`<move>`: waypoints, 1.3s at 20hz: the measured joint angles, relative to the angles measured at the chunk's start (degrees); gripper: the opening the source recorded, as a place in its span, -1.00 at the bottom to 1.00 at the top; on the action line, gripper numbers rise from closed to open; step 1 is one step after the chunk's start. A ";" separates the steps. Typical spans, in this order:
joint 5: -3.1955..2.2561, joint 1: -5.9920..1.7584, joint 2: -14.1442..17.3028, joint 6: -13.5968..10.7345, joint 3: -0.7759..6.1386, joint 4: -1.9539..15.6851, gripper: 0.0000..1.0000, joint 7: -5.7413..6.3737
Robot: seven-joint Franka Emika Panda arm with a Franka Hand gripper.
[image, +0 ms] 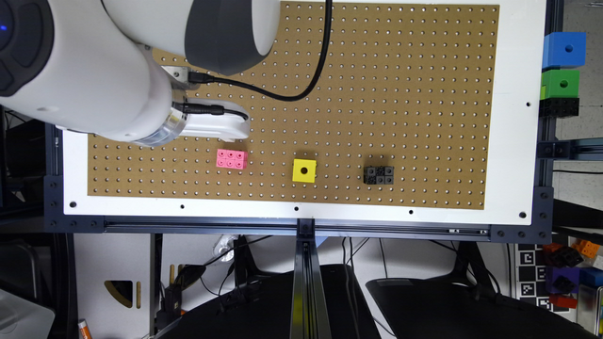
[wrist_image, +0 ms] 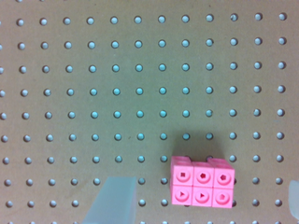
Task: Pick up pink block.
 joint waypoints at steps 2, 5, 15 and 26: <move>0.00 0.01 0.86 -0.01 0.28 1.05 1.00 0.00; 0.00 0.01 2.81 0.17 0.49 2.15 1.00 0.00; 0.00 -0.01 10.17 3.20 0.57 4.55 1.00 0.00; 0.00 0.06 15.52 7.19 1.61 6.27 1.00 0.18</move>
